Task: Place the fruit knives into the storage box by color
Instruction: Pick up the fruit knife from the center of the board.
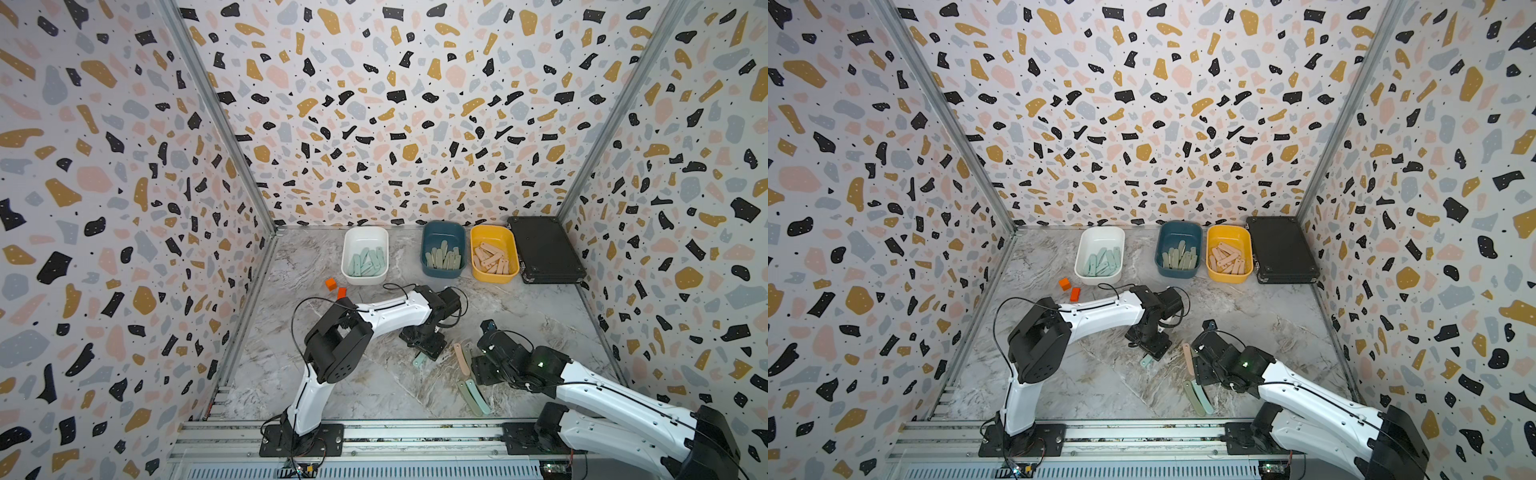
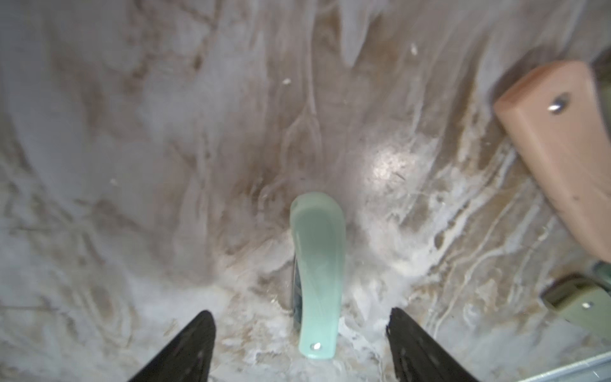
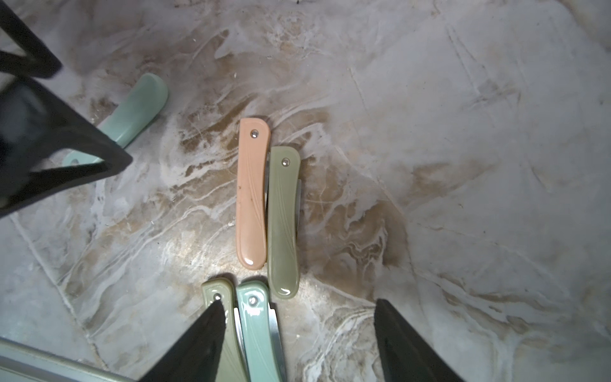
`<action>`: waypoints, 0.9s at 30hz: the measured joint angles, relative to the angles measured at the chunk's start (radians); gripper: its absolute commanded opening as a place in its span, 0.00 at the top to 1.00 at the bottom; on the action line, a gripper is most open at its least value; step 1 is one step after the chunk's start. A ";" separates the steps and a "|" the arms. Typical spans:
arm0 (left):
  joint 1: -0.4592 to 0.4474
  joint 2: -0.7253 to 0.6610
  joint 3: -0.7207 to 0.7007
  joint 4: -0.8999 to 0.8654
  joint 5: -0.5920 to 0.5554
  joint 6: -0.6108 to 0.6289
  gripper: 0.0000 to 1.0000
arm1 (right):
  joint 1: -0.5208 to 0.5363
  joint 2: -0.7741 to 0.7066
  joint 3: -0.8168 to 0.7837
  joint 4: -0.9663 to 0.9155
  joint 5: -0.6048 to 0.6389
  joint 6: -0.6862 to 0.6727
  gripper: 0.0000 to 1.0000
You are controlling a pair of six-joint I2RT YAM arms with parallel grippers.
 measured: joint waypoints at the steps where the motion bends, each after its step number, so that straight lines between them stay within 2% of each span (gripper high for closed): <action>1: -0.003 0.016 -0.002 0.005 -0.005 0.000 0.35 | 0.000 -0.003 -0.001 0.000 0.000 0.002 0.27; 7: -0.006 0.017 -0.001 0.018 -0.005 -0.007 0.63 | 0.000 -0.012 -0.002 0.001 0.000 0.003 0.27; 12: -0.001 0.016 0.000 0.017 -0.012 -0.008 0.76 | 0.000 -0.011 -0.002 0.001 0.000 0.003 0.26; 21: 0.032 0.016 0.006 0.011 -0.011 -0.008 0.83 | 0.000 0.060 -0.002 0.006 -0.002 0.002 0.26; 27: 0.095 0.006 0.018 0.004 -0.035 -0.023 0.86 | 0.000 0.079 -0.002 0.013 -0.008 0.002 0.26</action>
